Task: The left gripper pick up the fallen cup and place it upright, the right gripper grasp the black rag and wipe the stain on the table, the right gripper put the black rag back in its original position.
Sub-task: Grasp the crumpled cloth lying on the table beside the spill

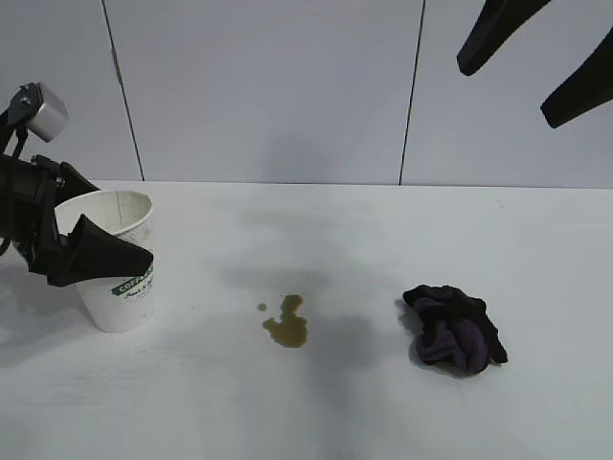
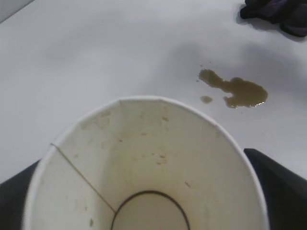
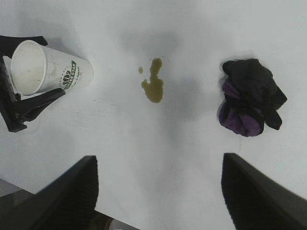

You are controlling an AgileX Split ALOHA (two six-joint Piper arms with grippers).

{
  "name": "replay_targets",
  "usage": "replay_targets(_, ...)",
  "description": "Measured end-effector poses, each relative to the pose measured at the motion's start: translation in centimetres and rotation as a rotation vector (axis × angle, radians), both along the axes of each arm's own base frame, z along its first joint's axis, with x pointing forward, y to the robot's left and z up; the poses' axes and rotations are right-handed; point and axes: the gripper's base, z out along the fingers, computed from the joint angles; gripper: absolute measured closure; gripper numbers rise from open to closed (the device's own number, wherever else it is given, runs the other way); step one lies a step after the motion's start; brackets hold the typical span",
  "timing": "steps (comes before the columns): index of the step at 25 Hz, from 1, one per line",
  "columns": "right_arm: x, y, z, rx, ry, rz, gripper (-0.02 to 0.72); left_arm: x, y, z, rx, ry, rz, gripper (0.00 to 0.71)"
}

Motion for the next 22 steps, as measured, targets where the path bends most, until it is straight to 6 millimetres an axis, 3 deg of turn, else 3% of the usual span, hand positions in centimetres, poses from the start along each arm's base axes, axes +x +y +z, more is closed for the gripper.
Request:
replay_targets(6,0.0,0.0,0.0,0.000,-0.003,-0.001,0.209,-0.5,0.3,2.2,0.051,-0.019,0.012,0.021)
replay_targets(22,0.1,0.0,0.1,0.002,-0.013,-0.006,0.209,-1.9,2.9,1.1,0.308,0.296,0.245,0.021)
